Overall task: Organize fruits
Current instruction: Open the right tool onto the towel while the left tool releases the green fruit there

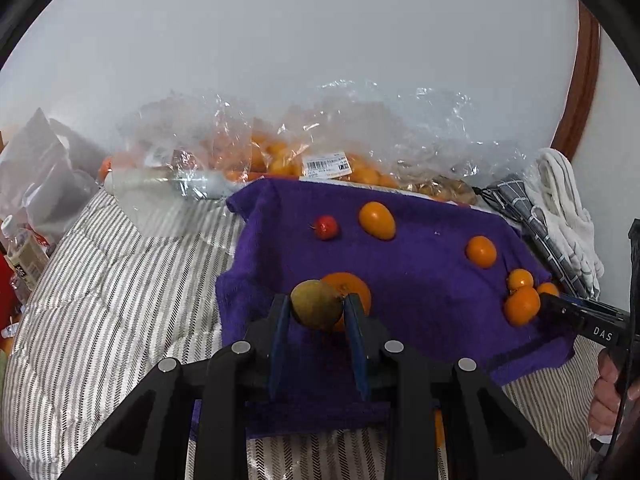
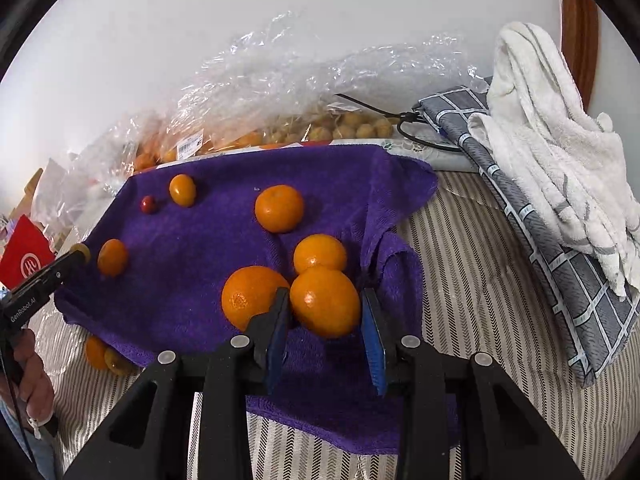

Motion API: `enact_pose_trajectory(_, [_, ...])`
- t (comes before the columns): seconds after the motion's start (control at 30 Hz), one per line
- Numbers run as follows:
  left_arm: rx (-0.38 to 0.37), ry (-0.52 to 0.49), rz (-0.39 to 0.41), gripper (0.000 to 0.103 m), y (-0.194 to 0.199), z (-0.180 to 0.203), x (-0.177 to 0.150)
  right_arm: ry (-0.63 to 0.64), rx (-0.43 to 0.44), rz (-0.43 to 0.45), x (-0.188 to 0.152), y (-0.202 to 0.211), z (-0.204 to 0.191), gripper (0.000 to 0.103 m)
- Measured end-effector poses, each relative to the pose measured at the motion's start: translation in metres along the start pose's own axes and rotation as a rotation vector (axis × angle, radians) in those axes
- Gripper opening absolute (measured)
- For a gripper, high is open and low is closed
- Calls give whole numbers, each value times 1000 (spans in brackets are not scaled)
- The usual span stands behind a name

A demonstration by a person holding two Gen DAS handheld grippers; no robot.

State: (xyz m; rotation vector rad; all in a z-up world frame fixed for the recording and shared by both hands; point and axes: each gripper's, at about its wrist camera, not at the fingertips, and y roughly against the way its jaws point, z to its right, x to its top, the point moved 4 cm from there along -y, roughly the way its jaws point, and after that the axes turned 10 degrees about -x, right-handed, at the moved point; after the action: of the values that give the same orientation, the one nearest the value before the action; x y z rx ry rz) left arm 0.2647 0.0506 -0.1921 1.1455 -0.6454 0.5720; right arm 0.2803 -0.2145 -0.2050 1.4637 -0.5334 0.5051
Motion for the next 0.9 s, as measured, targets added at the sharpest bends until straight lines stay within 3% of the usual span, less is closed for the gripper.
enact_pose_trajectory(0.37, [18,-5,-46,27,-9,0,-4,-19,18,2,0,6,0,38])
enact_pose_trajectory(0.5, [40,-14,-48,27,-10,0,-4,-35,12,22,1,11,2,46])
enact_pose_trajectory(0.63, [52,-17,-58,27,-12,-1,-5,-46,9,25,1,12,3,47])
enact_pose_trajectory(0.9, [22,34,-85,27,-12,-7,-5,-47,-10,77,0,21,1,47])
